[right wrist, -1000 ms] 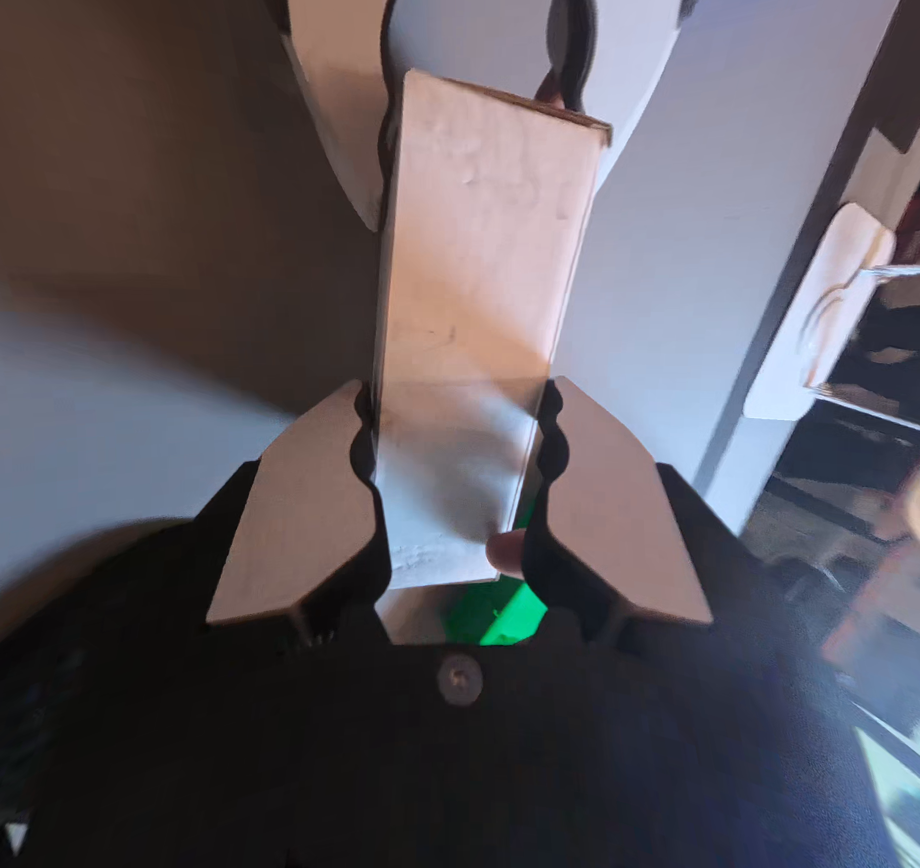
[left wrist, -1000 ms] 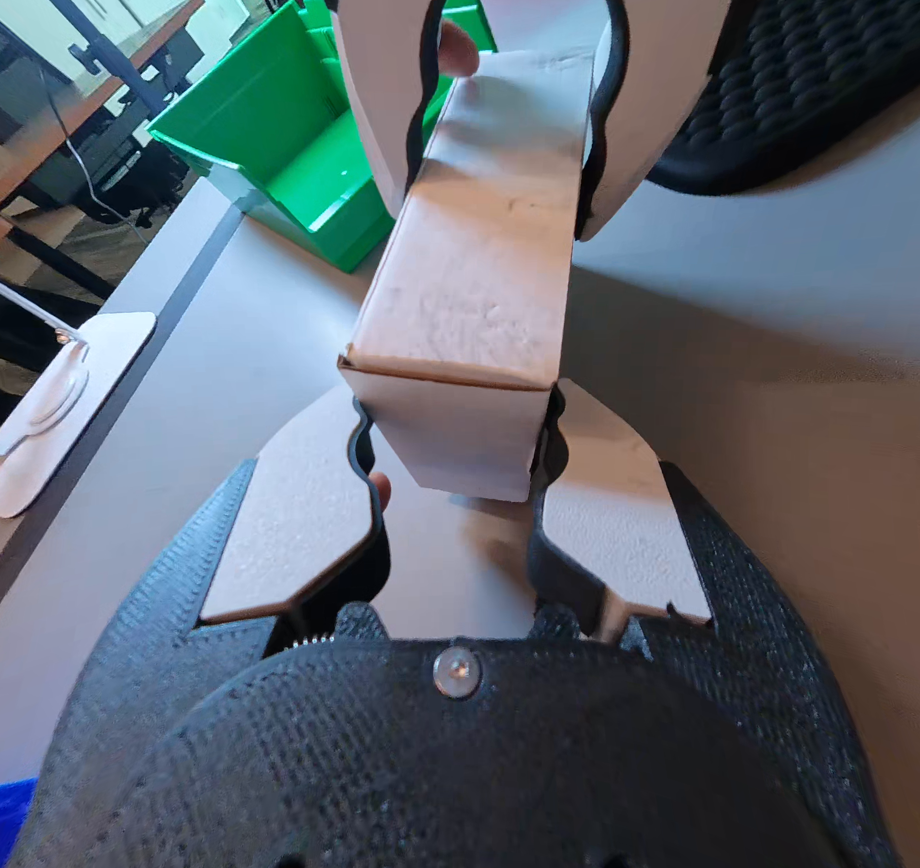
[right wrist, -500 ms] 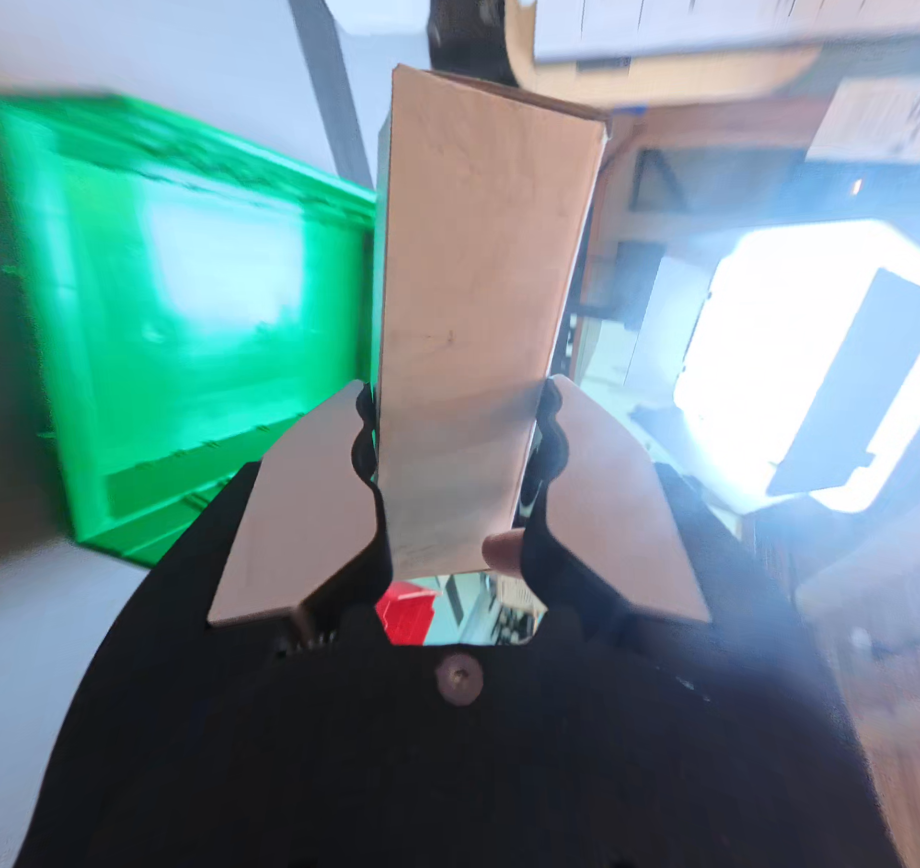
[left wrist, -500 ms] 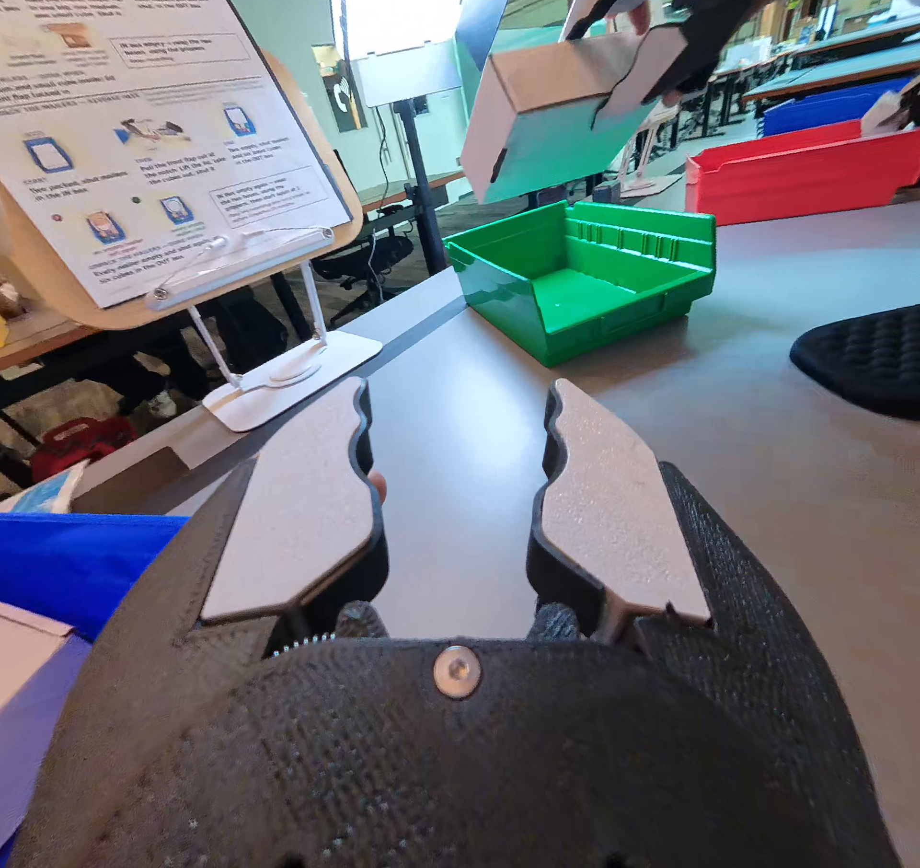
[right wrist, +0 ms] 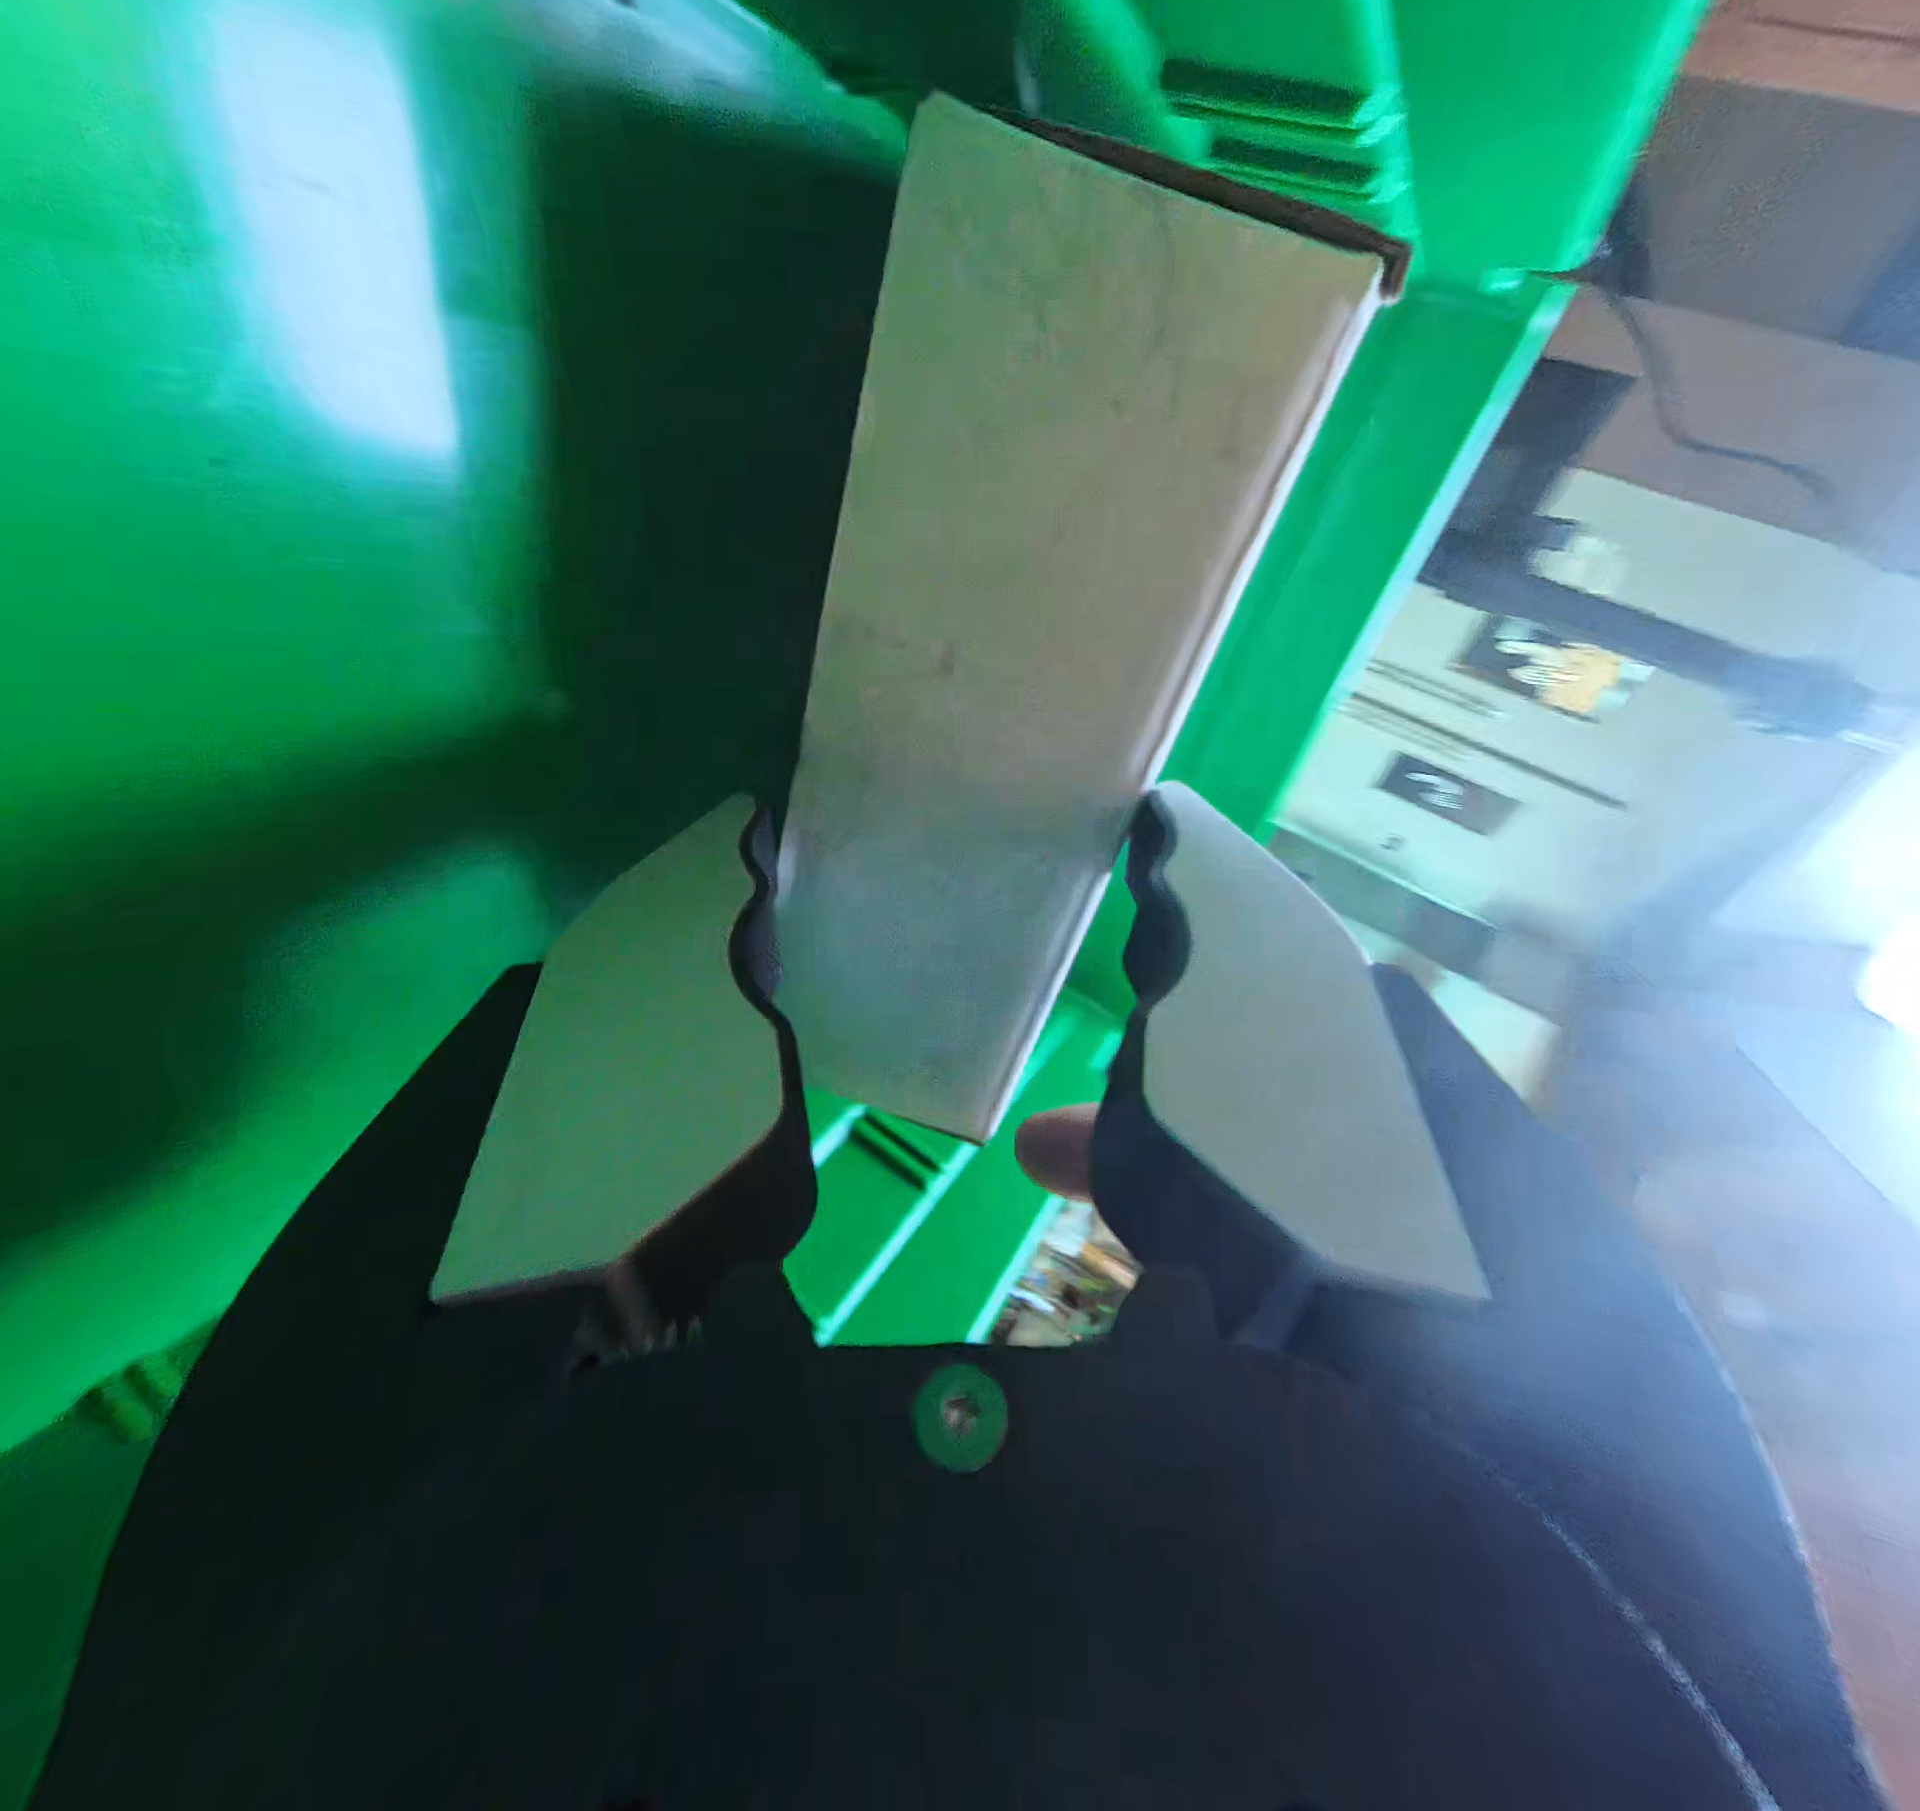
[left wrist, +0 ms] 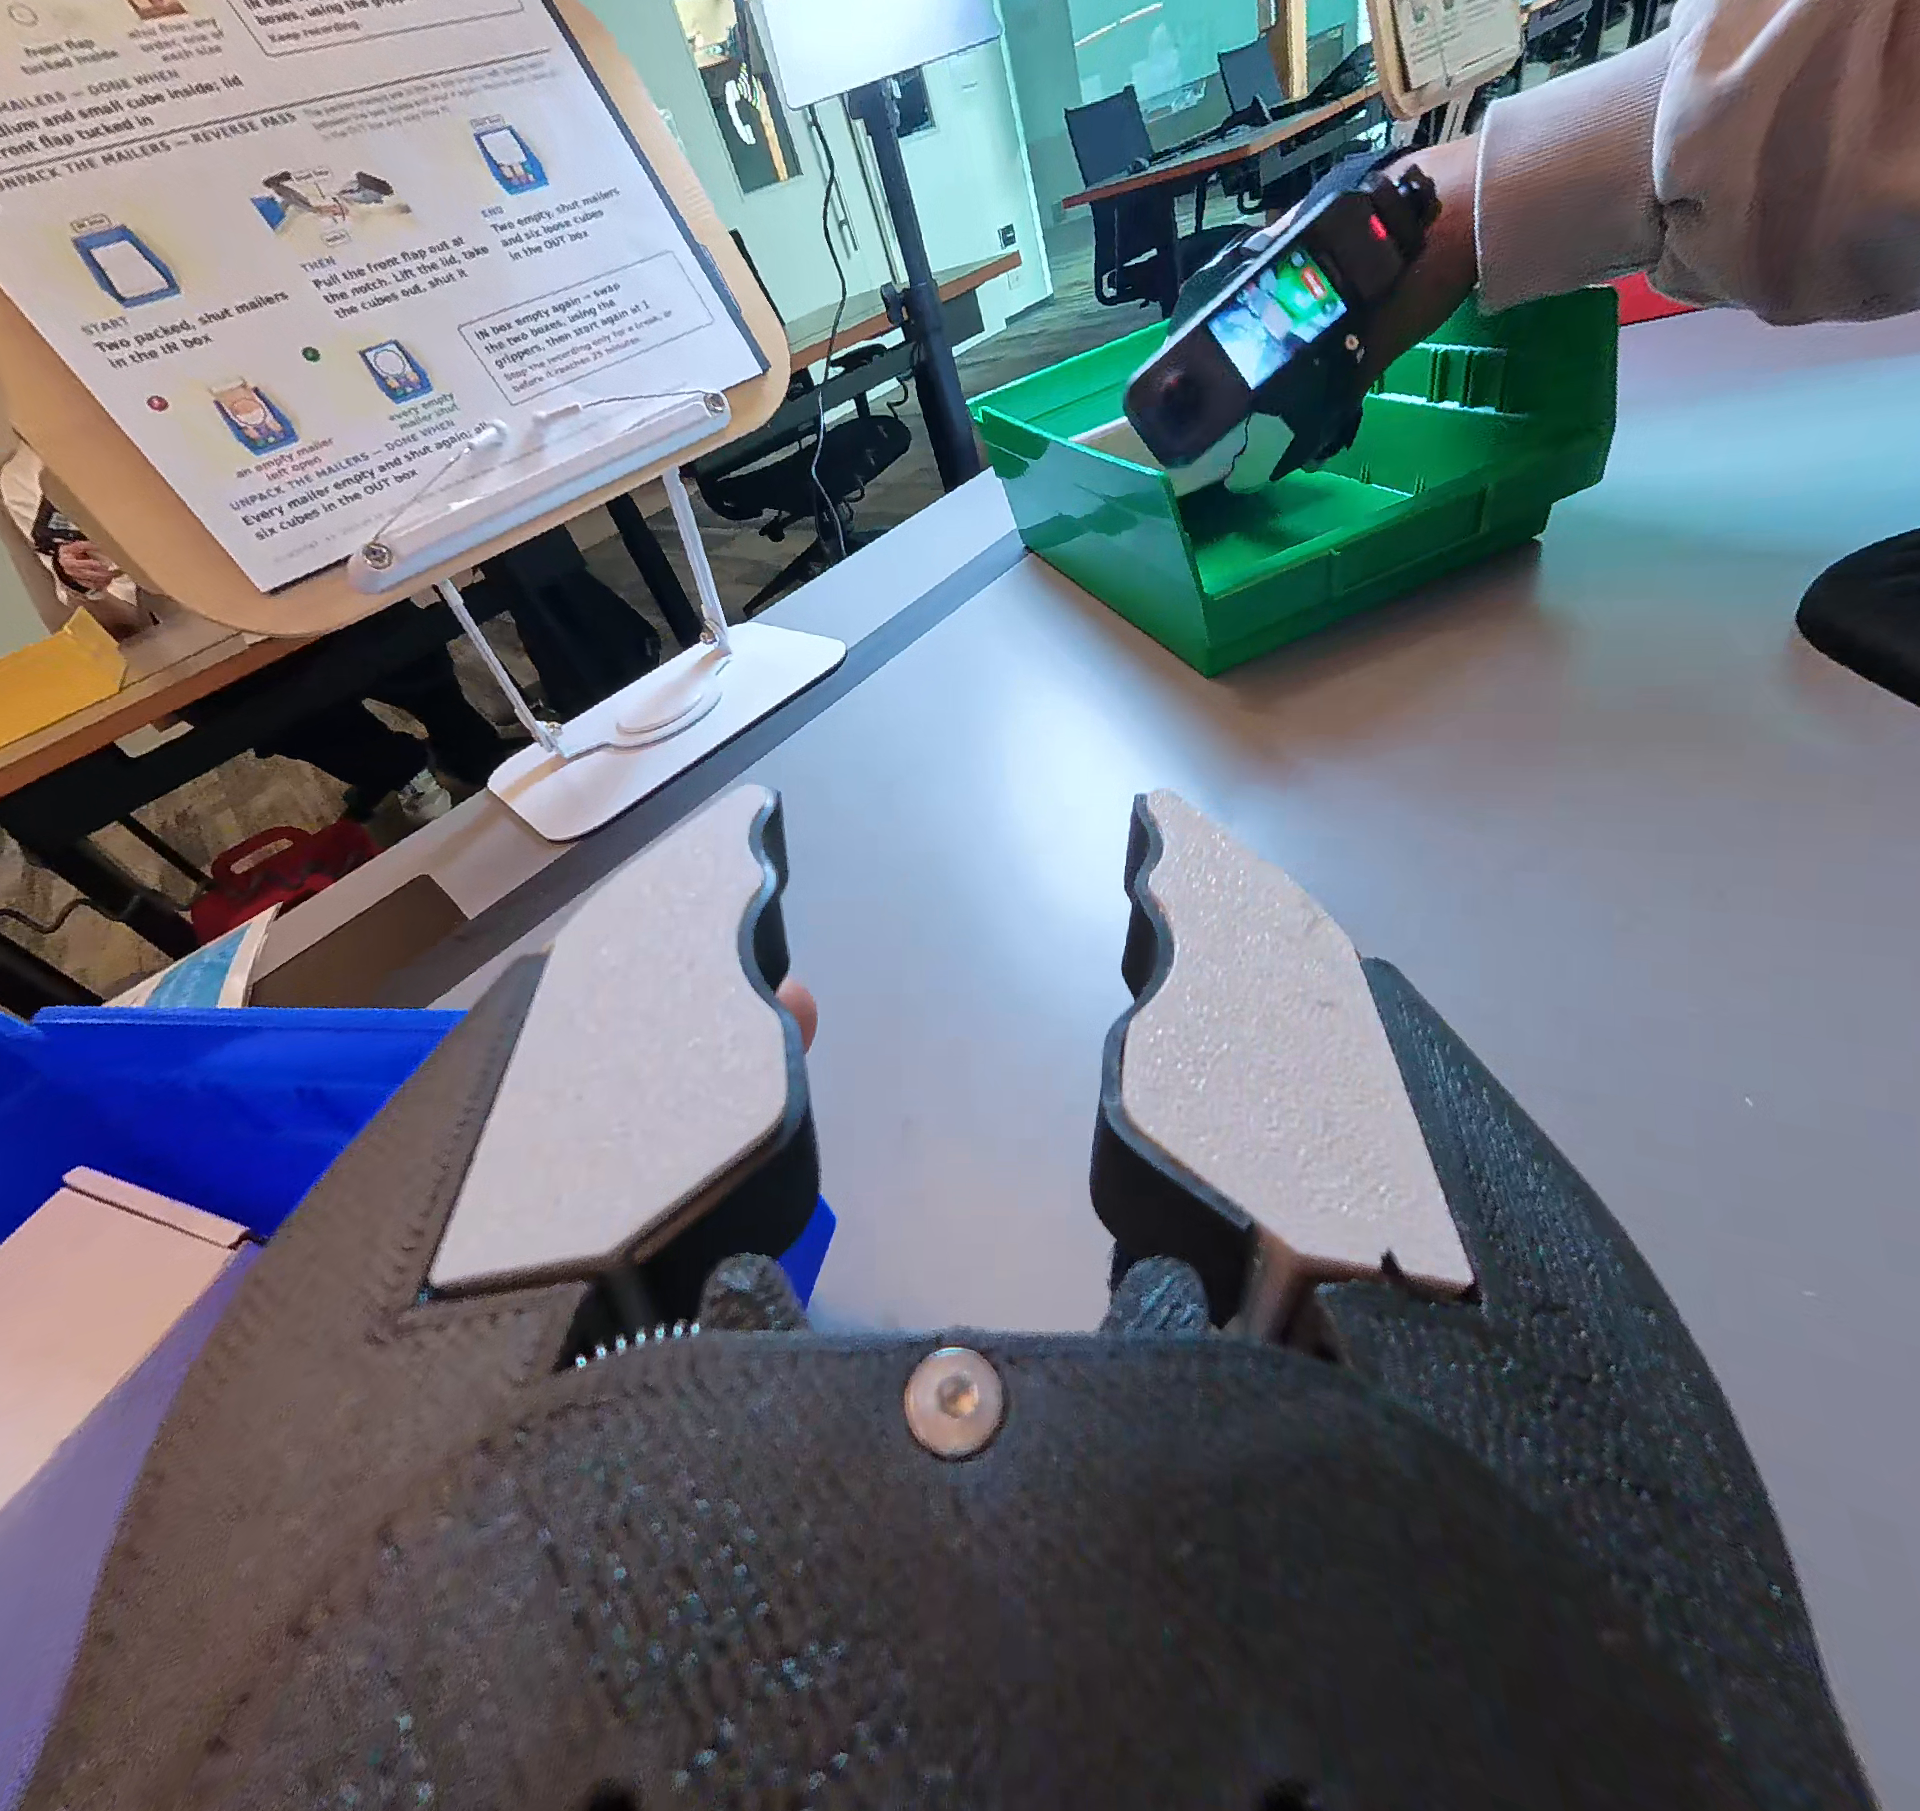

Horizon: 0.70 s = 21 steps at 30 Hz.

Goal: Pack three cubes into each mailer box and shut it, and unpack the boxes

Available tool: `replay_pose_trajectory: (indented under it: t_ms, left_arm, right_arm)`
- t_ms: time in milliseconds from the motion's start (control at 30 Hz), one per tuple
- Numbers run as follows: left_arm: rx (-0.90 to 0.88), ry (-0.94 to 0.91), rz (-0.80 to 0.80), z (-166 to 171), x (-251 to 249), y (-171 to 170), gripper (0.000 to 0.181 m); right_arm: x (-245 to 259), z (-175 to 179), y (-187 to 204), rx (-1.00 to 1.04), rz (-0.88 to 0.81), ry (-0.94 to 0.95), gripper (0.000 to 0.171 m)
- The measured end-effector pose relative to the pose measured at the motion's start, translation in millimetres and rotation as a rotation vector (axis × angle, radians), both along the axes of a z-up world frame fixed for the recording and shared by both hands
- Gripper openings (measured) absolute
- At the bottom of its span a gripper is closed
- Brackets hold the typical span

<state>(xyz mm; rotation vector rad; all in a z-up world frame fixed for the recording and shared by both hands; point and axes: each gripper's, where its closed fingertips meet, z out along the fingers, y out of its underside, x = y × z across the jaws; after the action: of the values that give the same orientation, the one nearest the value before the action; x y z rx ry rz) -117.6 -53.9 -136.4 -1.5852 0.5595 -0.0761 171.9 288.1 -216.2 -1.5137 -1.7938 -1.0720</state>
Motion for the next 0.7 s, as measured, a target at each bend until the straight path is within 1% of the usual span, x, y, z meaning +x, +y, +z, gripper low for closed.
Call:
replay_pose_trajectory:
  t_ms: [67, 167, 200, 267, 433, 500, 600, 700]
  left_arm:
    - [-0.016, -0.001, -0.003, -4.3, 0.3, 1.6, 0.063]
    - [-0.031, 0.010, -0.004, -9.8, 1.1, 3.1, 0.063]
    - [-0.034, 0.015, -0.002, -10.9, 1.0, 3.5, 0.062]
    - [-0.038, 0.019, 0.002, -12.5, 0.6, 4.2, 0.062]
    - [-0.046, 0.024, 0.024, -15.4, -4.3, 6.0, 0.061]
    - [-0.054, 0.002, 0.040, -11.9, -10.3, 5.9, 0.061]
    - [-0.033, -0.042, 0.111, 8.6, -36.6, 4.3, 0.061]
    - [0.004, -0.067, 0.249, 37.5, -88.0, 1.9, 0.059]
  right_arm:
    - [2.7, -16.5, -7.7, -0.167, -0.069, 0.055, 0.067]
    - [-6.2, -20.5, -6.4, -0.277, -0.097, 0.189, 0.061]
    - [-8.6, -17.8, -4.5, -0.302, -0.113, 0.233, 0.056]
    - [-12.9, -15.6, -2.8, -0.369, -0.150, 0.319, 0.052]
    - [-6.3, -14.7, 9.9, -0.327, -0.279, 0.348, 0.049]
    - [-6.8, -12.1, 8.5, -0.302, -0.297, 0.367, 0.049]
    - [-24.9, 11.0, -9.3, -0.295, -0.234, 0.519, 0.051]
    - [-55.4, 53.1, -47.7, -0.302, -0.077, 0.763, 0.051]
